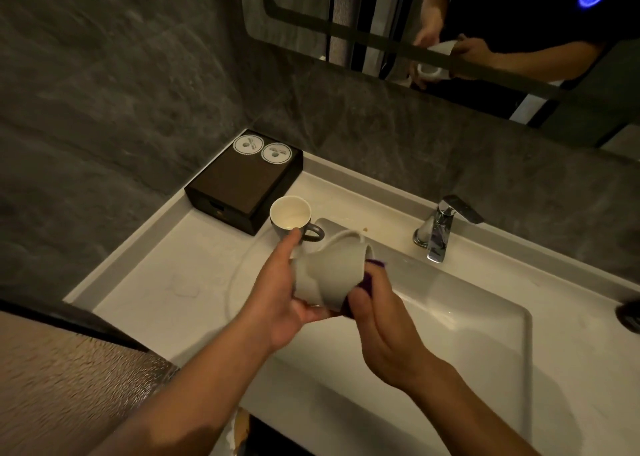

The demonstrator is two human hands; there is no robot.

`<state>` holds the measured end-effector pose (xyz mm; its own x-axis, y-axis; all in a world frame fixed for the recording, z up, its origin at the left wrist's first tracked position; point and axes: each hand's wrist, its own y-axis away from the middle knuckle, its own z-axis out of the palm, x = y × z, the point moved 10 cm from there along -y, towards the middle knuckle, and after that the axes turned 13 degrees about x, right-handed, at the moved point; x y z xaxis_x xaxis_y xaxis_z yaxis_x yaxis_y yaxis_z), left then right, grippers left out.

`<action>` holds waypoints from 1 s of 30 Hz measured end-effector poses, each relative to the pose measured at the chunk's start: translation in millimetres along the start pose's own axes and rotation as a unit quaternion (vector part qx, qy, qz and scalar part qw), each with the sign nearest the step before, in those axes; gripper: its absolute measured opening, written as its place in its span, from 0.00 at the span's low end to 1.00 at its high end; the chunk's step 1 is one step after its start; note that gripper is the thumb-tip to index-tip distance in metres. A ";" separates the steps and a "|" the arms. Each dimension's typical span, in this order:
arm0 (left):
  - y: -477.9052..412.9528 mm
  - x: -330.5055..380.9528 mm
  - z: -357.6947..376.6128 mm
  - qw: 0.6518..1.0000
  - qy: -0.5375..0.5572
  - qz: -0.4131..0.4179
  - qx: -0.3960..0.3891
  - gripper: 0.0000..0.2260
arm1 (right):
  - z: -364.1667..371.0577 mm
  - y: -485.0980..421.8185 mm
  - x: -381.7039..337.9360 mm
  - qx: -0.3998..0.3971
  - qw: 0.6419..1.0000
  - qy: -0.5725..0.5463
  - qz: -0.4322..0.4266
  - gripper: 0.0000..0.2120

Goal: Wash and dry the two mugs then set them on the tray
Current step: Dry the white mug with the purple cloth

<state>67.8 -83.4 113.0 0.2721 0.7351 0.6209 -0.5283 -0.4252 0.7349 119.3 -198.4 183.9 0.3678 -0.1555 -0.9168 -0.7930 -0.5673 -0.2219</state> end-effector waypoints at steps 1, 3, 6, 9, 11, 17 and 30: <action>0.0 -5.0 1.9 0.999 0.001 -0.043 -0.010 0.24 | 4.8 4.5 -1.5 -0.020 0.998 0.026 -0.051 0.11; -4.4 -1.1 -1.6 0.999 -0.027 -0.008 0.020 0.22 | 8.0 6.9 -3.1 -0.022 0.995 0.051 -0.088 0.13; -7.2 7.8 -2.7 0.994 -0.028 0.082 0.071 0.16 | 2.1 3.6 -1.9 0.034 0.999 -0.018 -0.027 0.14; 0.7 28.3 -6.2 0.959 -0.108 0.228 0.125 0.10 | -5.3 0.6 8.6 0.097 0.991 -0.068 0.063 0.12; 24.0 51.0 -4.2 0.885 -0.181 0.404 0.144 0.10 | -12.2 -5.7 17.3 0.126 0.977 -0.109 0.134 0.10; 37.7 57.0 6.3 0.876 -0.153 0.455 0.046 0.33 | -15.7 -13.6 17.9 0.095 0.960 -0.180 0.193 0.13; 0.9 26.4 -4.9 0.965 -0.115 0.211 0.104 0.14 | -9.6 -0.8 3.3 0.062 0.994 -0.077 0.045 0.12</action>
<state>70.6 -61.8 128.7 0.2520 0.3467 0.9035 -0.4640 -0.7760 0.4272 125.8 -206.2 184.3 0.2217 -0.0690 -0.9727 -0.8761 -0.4520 -0.1677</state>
